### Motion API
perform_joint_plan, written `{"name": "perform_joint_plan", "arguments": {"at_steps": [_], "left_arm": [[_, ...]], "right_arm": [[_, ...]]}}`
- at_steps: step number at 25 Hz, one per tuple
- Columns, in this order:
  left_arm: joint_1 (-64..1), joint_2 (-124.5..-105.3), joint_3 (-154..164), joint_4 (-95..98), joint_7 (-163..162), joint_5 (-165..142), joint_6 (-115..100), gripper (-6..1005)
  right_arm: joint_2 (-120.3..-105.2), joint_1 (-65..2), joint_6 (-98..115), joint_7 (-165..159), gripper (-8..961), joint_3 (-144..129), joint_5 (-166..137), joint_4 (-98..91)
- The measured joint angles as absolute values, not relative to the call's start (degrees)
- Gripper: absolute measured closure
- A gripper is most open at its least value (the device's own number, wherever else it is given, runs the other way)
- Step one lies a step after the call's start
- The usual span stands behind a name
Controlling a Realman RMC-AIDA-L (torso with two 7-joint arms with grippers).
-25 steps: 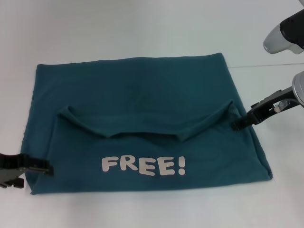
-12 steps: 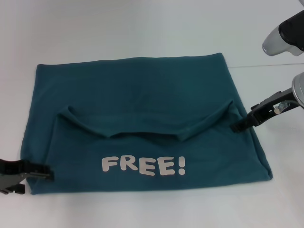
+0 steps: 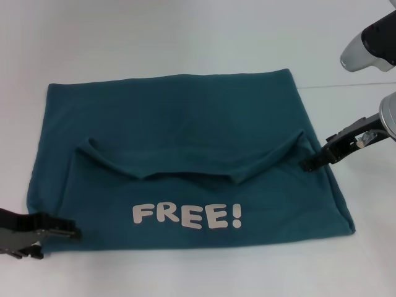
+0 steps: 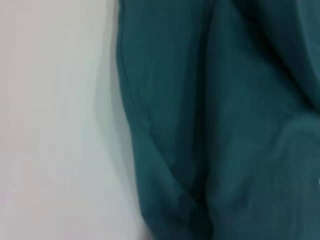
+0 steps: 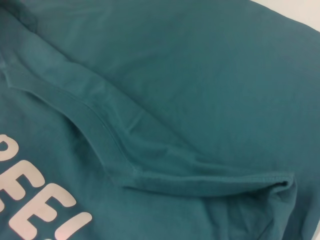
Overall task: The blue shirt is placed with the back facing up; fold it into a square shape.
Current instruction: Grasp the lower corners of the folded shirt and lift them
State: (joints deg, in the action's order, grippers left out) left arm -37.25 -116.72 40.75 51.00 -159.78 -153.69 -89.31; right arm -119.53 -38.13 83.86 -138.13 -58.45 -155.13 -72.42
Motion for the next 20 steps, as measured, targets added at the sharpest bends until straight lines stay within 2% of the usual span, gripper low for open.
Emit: {"name": "perform_joint_plan", "arguments": {"at_steps": [12, 20], "left_arm": [[-38.46, -117.04, 41.17, 48.55, -158.99, -152.29, -87.35, 61], [-38.69, -116.83, 40.80, 48.24, -157.01, -151.41, -86.99, 273]], "right_arm": [[-119.53, -37.79, 84.04, -138.17, 35, -58.44, -155.13, -72.42], [-119.53, -37.64, 84.41, -138.17, 35, -58.40, -155.12, -72.66]]}}
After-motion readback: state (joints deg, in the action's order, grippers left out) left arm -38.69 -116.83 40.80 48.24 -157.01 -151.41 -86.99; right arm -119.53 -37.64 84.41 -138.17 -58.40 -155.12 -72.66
